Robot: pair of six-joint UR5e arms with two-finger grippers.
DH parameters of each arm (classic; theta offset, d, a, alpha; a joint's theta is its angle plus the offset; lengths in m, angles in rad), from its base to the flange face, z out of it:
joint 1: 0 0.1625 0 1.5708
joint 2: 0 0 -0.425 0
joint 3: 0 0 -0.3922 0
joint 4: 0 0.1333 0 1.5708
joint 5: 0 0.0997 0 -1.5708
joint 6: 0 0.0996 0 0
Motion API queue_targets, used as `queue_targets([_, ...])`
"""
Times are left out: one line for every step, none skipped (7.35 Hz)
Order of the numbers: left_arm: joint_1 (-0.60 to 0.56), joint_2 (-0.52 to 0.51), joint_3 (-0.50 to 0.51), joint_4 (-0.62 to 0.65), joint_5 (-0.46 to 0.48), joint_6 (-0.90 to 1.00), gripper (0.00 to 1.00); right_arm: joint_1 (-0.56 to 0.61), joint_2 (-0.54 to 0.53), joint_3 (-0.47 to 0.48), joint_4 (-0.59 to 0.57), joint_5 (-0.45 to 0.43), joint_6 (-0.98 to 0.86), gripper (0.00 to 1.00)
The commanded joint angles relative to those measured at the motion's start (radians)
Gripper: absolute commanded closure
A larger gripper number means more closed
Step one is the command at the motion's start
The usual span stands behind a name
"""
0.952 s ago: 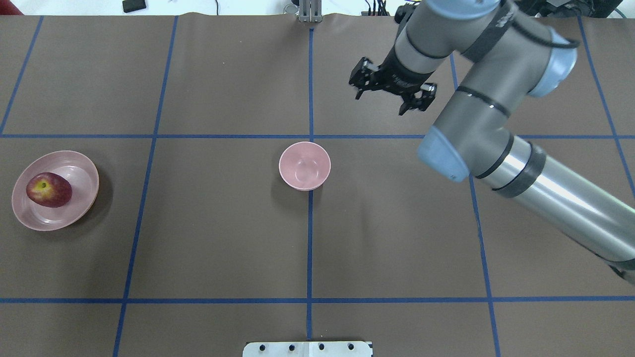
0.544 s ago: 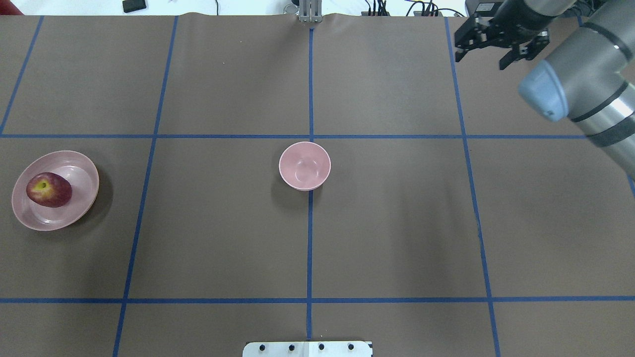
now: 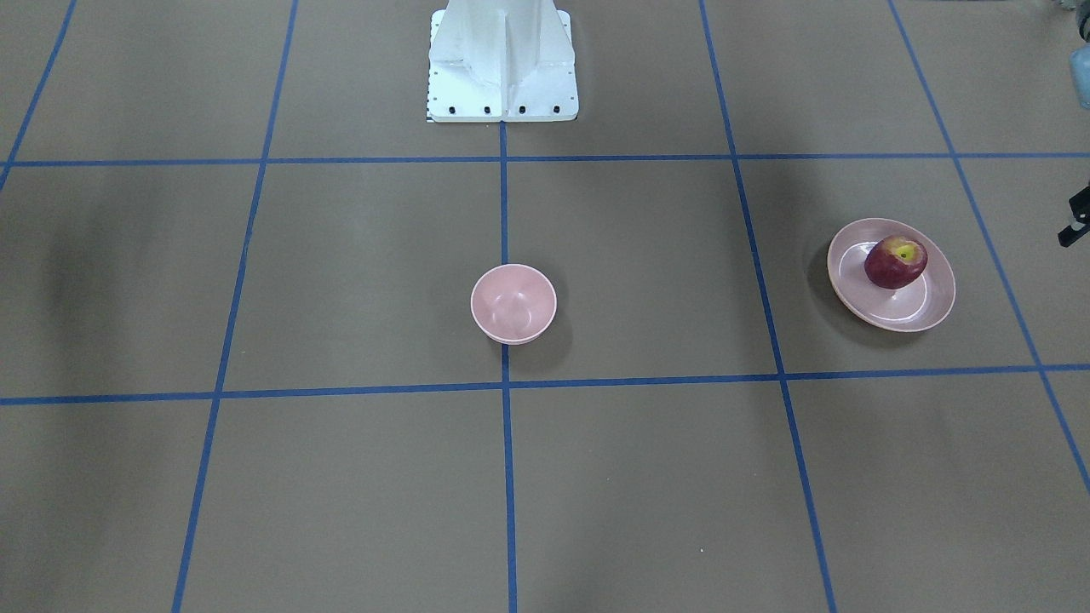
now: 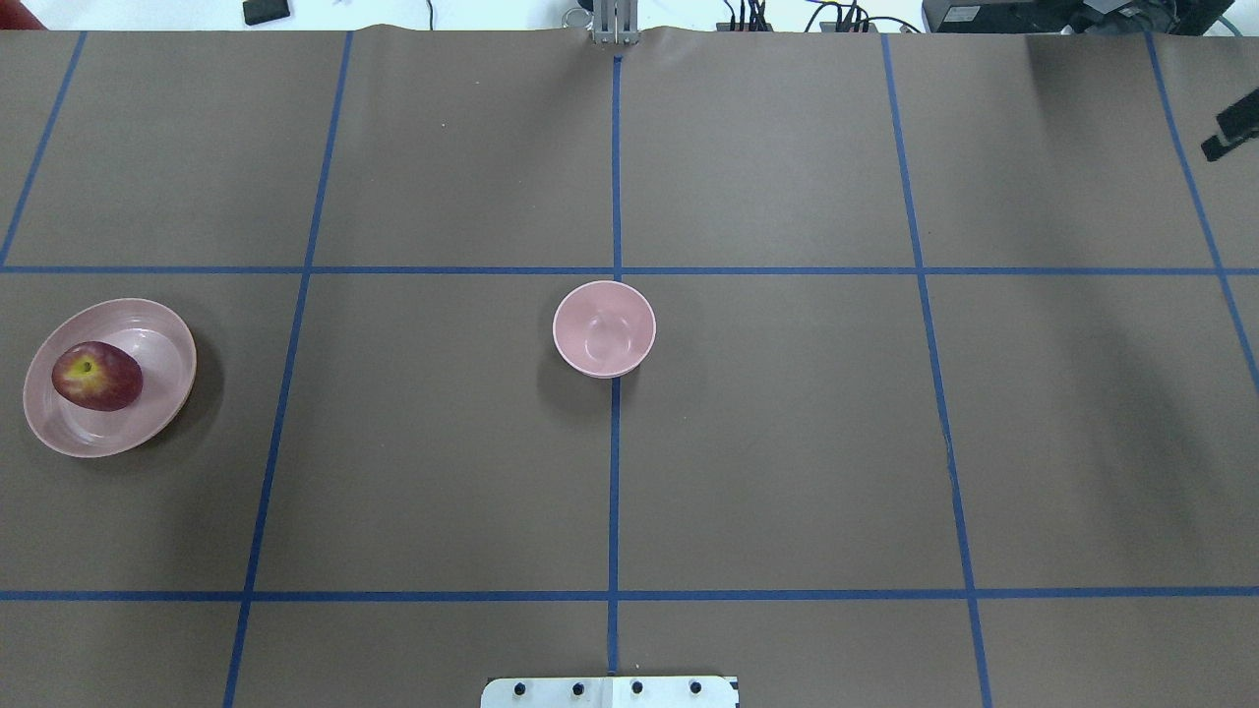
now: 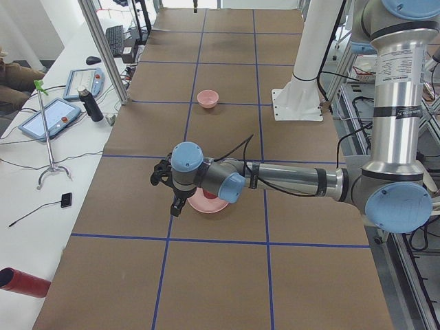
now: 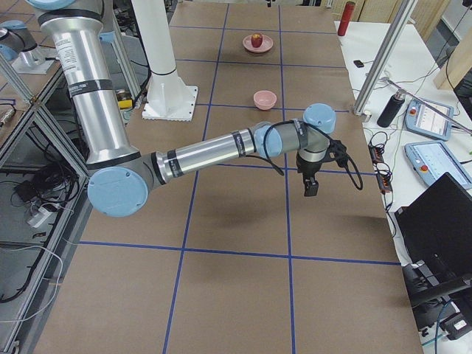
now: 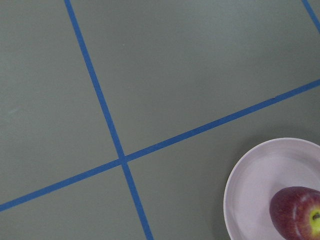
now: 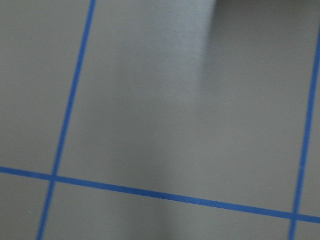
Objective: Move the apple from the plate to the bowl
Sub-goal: 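Release the pink bowl and withdraw the right arm away, then lower the left gripper onto the red apple on the pink plate and grasp it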
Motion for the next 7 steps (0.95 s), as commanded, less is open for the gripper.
queue_targets([0.165,0.015,-0.005,-0.173,0.097,-0.285,0.01,0.085,-0.142,-0.014,0.011,-0.003,-0.241,0.0])
queue_targets([0.252,0.01,-0.011,-0.199,0.17,-0.402,0.01,0.091,-0.163,-0.018,0.011,-0.003,-0.255,0.0])
queue_targets([0.32,0.01,-0.024,-0.2,0.211,-0.458,0.01,0.091,-0.168,-0.018,0.011,-0.005,-0.257,0.0])
queue_targets([0.351,0.013,-0.025,-0.197,0.214,-0.467,0.01,0.093,-0.182,-0.018,0.011,-0.011,-0.257,0.0])
queue_targets([0.379,0.018,-0.025,-0.195,0.214,-0.484,0.01,0.097,-0.208,-0.018,0.012,-0.014,-0.258,0.0])
queue_targets([0.412,0.024,-0.025,-0.195,0.217,-0.506,0.01,0.126,-0.222,-0.018,0.012,-0.014,-0.282,0.0])
queue_targets([0.438,0.028,-0.025,-0.194,0.241,-0.51,0.01,0.133,-0.226,-0.018,0.012,-0.014,-0.284,0.0])
